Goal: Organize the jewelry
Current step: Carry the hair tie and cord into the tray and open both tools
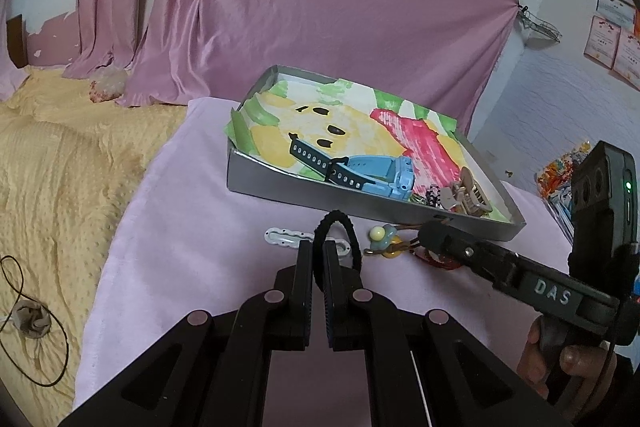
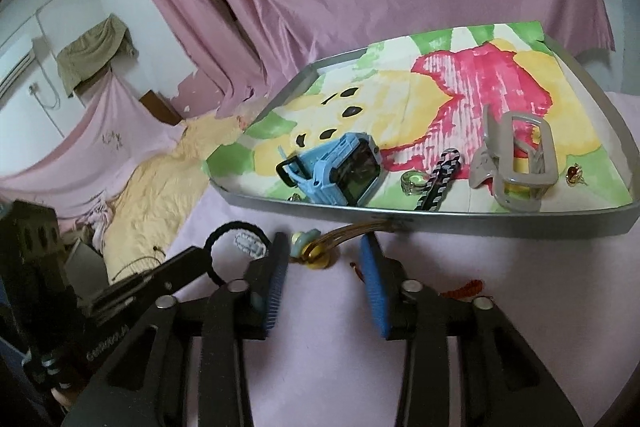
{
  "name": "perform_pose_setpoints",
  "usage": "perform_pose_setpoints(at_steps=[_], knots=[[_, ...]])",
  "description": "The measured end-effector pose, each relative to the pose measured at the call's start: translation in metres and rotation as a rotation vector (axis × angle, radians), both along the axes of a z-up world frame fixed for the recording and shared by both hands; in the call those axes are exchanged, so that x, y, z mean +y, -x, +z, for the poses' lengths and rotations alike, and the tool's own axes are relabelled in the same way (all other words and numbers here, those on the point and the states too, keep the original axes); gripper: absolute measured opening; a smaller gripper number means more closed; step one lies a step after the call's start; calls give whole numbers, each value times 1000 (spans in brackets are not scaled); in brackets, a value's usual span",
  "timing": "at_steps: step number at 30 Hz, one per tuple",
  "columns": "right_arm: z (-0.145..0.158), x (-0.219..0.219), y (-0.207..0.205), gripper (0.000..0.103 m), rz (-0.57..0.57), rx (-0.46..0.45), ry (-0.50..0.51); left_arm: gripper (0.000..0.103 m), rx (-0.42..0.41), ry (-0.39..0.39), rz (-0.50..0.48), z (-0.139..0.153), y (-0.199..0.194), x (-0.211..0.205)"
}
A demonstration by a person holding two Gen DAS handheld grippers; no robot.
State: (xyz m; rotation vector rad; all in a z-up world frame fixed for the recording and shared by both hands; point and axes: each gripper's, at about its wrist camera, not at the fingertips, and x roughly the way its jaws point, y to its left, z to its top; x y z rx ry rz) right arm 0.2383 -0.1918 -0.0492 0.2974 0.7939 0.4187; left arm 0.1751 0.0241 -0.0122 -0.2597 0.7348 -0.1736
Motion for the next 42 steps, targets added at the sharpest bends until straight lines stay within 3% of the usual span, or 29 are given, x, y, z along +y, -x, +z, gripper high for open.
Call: perform_pose_setpoints(at_steps=[6,9,16,28,42], knots=[[-7,6,-2,7,-11,19,-16,5,-4,-4,-4,1,0,-2],[-3,10,1,3,-3,-15,6,5,-4,-7,0,2,0,-1],[21,10,13,3,2,-124,73,5,-37,3,0,9,1,-4],[76,-14,6,3,-5,-281,129,5,-195,-7,0,57,-19,-13],[38,-14,-37,3,-8,-152,172,5,-97,-30,41,26,-74,-14]])
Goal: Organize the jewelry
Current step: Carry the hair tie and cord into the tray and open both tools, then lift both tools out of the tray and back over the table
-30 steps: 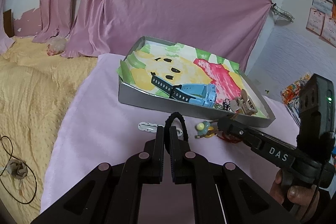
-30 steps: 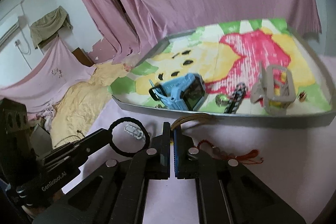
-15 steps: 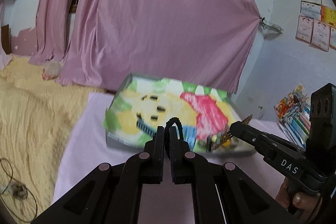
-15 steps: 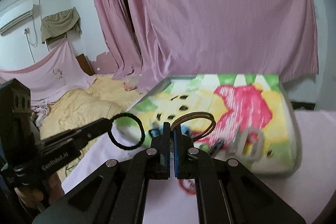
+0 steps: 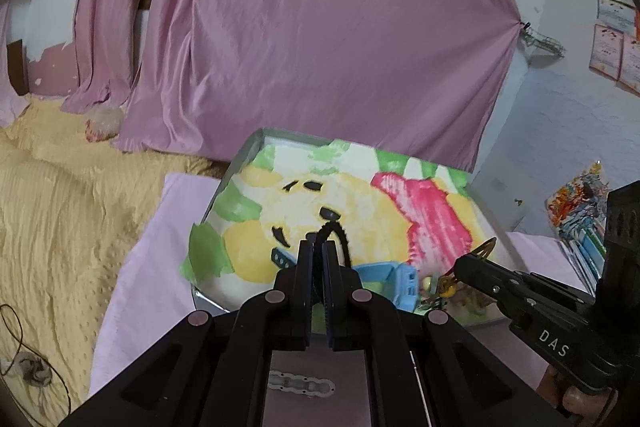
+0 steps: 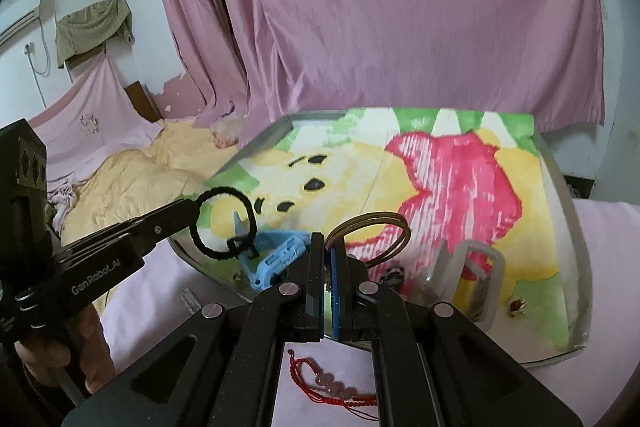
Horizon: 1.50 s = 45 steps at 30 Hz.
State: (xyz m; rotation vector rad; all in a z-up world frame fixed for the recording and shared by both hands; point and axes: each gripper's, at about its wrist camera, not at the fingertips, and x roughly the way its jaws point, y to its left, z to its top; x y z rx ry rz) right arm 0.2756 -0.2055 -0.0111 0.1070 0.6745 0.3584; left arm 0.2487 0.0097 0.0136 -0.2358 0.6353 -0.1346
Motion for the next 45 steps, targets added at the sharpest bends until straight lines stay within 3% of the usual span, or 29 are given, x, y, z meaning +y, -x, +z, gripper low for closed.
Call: perform_pose_setpoints(at_steps=[10,13,14,15,18,22,24,27,30,33,40,45], knots=[[-14,-1,0,4,3,68,-8,7,40,8,21,-9,0,4],[-14,-3,5,7,-1,73,-5,33,39,14,22,-10,4,5],[-14,-4,7,8,-2,71,-5,50,34,24,22,-10,7,5],[-13,-5,10,12,-5,67,-5,59,18,41,25,-9,11,7],[-10,-9,17,35,-17,46,-3,59,-9,53,28,-5,19,8],[-2,-14,33,40,-39,-16,2,61,-27,33,34,-1,30,7],[4,-17,44,43,-60,-64,14,73,-43,30,43,1,38,7],[11,-23,63,71,-98,-147,16,85,-88,28,58,6,52,9],[18,-30,84,86,-131,-223,5,101,-141,17,78,11,71,9],[23,-36,106,97,-155,-287,5,102,-198,-2,88,15,90,9],[24,-41,147,99,-180,-366,17,102,-277,-77,92,16,122,4],[18,-41,157,99,-185,-345,28,102,-279,-96,87,13,134,5]])
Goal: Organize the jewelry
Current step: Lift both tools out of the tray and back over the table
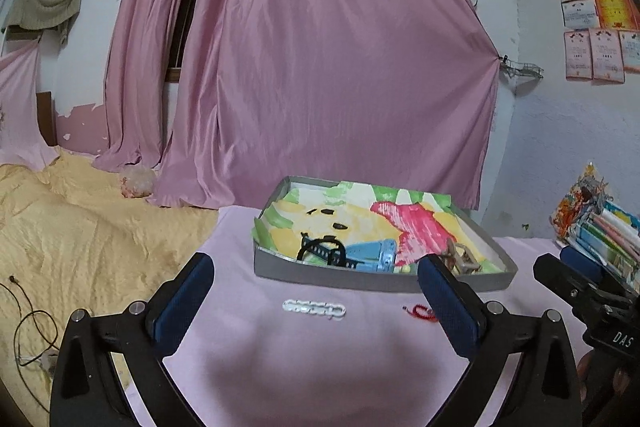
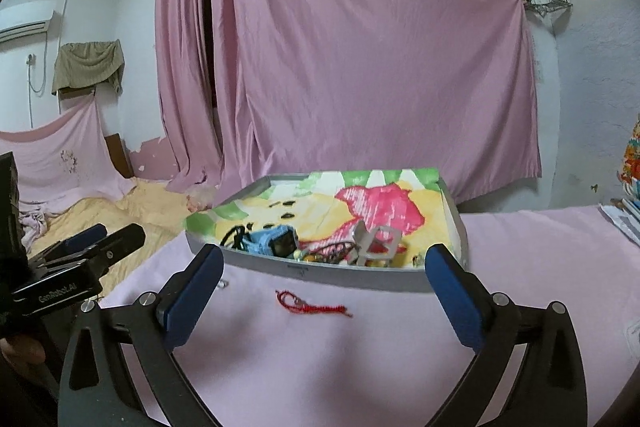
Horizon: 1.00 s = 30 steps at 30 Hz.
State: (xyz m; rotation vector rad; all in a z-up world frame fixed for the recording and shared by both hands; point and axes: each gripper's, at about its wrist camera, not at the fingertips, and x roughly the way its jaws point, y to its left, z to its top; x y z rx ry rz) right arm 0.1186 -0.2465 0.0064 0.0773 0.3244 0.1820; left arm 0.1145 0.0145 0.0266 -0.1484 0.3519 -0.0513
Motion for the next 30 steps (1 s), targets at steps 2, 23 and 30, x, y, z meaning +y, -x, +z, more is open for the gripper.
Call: perform_pose_setpoints(at_steps=[2,23,30], knots=[[-4,0,-1,99,0,19,0,102,7,-11,2,-2,2,0],[-39,5,-59,99,62,346,49,102,258,12,-43,-31,-37,12],[-49,18,-81,88,132,445,124,102,374,11,-62,-43,-61,6]])
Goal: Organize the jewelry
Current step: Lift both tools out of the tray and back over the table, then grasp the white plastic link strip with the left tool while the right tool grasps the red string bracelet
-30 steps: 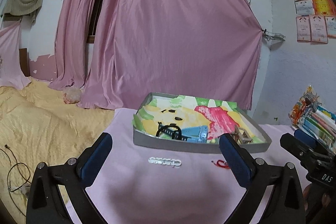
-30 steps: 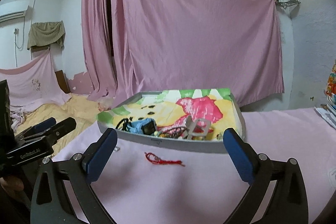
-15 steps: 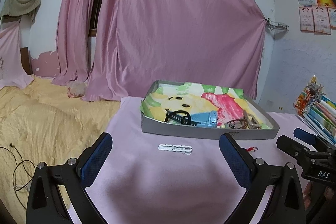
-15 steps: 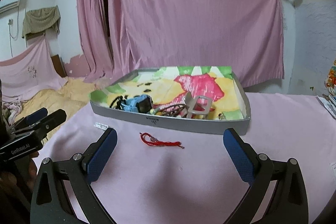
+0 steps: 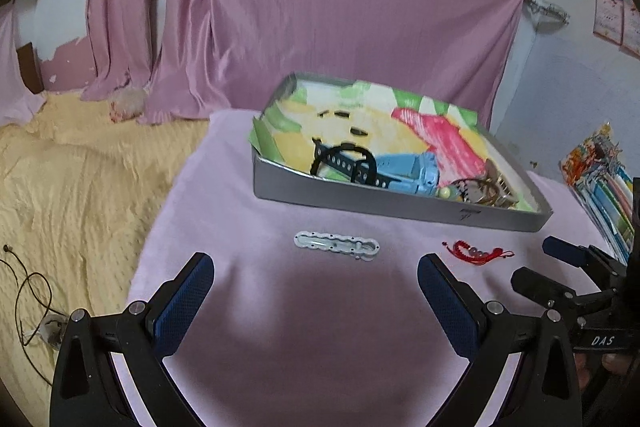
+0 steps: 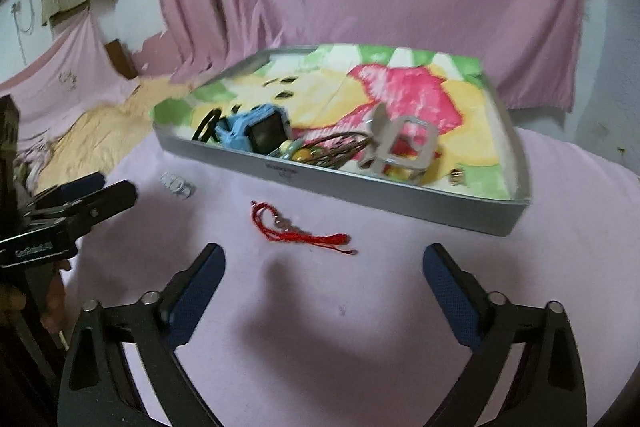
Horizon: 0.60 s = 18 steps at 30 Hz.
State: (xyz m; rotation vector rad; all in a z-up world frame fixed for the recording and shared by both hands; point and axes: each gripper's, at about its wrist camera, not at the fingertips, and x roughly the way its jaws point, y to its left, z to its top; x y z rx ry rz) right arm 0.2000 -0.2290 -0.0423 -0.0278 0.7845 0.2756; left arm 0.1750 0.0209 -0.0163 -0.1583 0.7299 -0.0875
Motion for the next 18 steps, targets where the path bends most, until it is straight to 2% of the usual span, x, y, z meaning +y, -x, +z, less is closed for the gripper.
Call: perform_pose_setpoints(at_steps=[1,3,6,11,16,18], knots=[[0,2,-3,80,7,7,16,102,10,-1,-4,-1,-3,-2],[-2,7,-8,75,23,29,70,102,24,-12,-14,-2,-8,-6],[-2,11,-15,74,78,52,81,96,40,-28,-31,-3,-14,-11],[-4,13,-27,64,122,74,97,82,83,-29,-51,-6,-25,-19],[-7,18,-31,64,151,72,120,80,122,-26,-45,-8,-35,-22],[-7,19,-32,62,162,70,120,74,129,-37,-37,-8,-39,-25]])
